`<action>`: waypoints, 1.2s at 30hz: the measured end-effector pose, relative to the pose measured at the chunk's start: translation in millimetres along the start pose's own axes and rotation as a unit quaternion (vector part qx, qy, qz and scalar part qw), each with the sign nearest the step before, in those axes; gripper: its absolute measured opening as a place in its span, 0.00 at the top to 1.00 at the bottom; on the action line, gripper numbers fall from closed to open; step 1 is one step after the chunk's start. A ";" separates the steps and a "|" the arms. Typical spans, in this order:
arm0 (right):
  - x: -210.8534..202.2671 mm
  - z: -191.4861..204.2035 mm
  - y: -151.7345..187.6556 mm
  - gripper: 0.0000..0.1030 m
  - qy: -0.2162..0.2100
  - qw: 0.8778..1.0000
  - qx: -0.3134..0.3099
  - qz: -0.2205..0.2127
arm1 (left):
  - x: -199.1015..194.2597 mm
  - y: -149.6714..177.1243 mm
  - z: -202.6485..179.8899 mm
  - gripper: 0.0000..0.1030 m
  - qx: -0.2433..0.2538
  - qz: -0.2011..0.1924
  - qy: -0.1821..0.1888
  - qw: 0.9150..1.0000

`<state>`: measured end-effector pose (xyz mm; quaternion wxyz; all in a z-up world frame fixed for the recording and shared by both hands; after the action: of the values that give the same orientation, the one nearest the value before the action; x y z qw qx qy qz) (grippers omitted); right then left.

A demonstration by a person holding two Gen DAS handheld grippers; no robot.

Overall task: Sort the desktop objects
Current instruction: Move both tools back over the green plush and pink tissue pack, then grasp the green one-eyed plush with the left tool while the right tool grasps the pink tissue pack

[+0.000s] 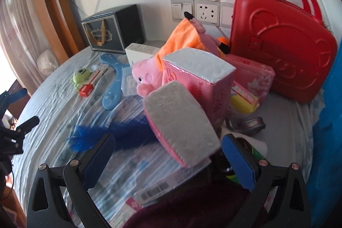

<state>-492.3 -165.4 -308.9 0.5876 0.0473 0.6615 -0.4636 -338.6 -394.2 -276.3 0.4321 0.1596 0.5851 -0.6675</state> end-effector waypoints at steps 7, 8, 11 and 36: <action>14.2 -1.4 -4.8 0.01 -0.005 1.000 0.002 0.004 | 93.2 -29.4 67.6 0.07 0.006 0.025 -0.034 0.999; 15.9 -1.0 -6.1 0.01 -0.003 1.000 0.001 0.006 | 104.5 -30.8 76.6 0.07 0.009 0.027 -0.039 0.999; 20.8 -0.6 -9.6 0.01 -0.004 1.000 0.003 0.012 | 135.2 -35.5 102.1 0.07 0.007 0.032 -0.021 0.999; 88.1 13.1 -12.5 0.36 0.024 0.992 -0.069 0.107 | 223.0 -24.6 103.6 0.32 0.048 0.082 0.118 0.989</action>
<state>-517.1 -223.7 -372.7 0.6196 0.0881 0.6970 -0.3500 -455.4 -577.9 -393.4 0.4052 0.3049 0.5841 -0.6338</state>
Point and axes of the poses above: each gripper's, at about its wrist camera, not at the fingertips, and x roughly the way its jaws point, z to its left, y to its underside, the point moved 5 cm from there along x, roughly the way its jaws point, and after that the axes turned 7 degrees about z, right-handed, at the moved point
